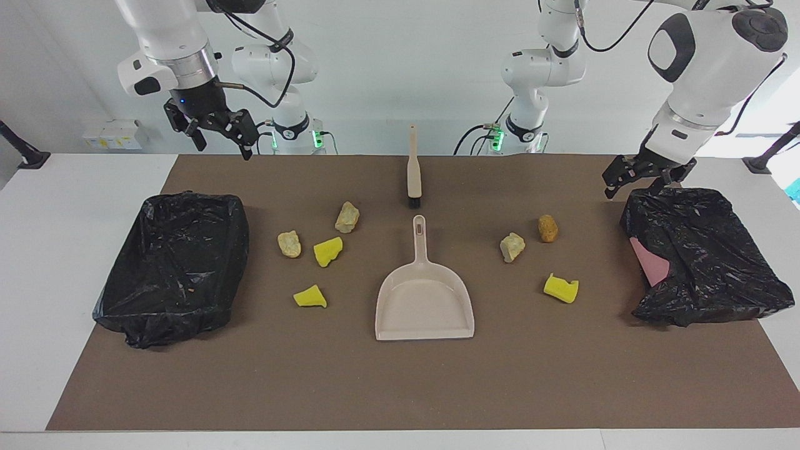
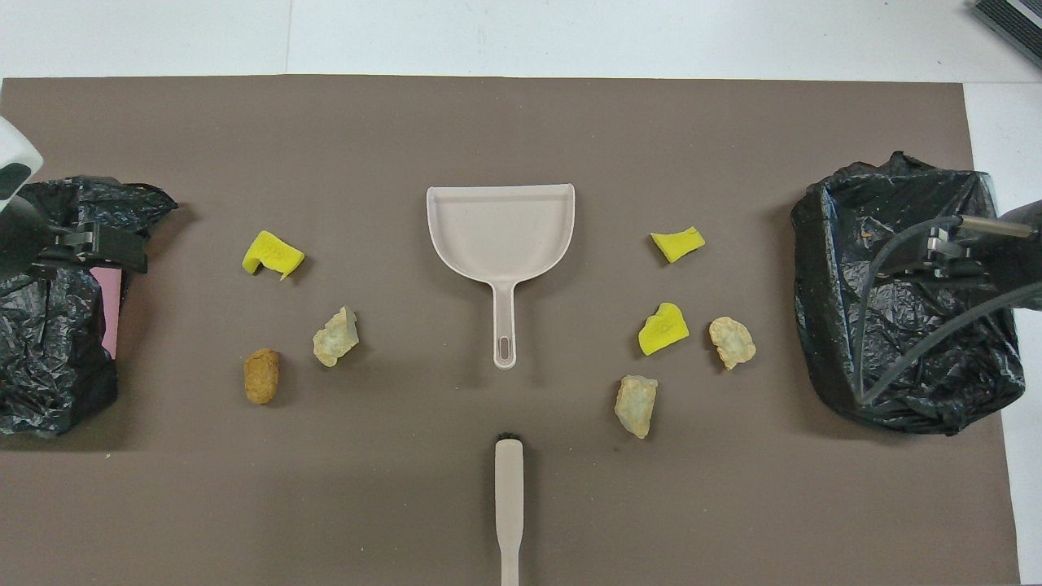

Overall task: Sweep and dump trash in bin
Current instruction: 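Move both grippers out from the rest pose toward the table center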

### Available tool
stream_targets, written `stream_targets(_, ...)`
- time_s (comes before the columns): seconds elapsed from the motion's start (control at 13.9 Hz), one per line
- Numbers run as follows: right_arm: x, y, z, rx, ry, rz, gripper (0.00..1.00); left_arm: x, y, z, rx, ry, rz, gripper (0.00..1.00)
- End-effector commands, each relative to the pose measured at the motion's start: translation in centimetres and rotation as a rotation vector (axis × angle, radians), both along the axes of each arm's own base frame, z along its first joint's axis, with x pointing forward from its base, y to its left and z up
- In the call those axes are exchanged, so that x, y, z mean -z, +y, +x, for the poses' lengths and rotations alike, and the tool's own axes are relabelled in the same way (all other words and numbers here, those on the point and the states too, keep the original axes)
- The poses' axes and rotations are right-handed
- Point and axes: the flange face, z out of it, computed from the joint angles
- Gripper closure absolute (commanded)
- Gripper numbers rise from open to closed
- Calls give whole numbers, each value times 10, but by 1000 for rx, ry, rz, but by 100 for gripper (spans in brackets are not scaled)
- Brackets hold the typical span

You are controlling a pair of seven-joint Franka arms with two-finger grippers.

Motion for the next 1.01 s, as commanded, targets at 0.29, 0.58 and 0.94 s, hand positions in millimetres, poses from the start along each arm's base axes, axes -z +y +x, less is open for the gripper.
stream_targets(0.29,-1,-3,-4,-26,-7,18,0,-5,-7,-4,17,-15,4,0)
stream_targets(0.58,-1,-3,-4,-26,-7,18,0,-3,-10,-7,24,-9,-1,0)
stream_targets(0.94,0,-3,-4,-28,-4,18,0,7,-18,-10,36,13,-15,0)
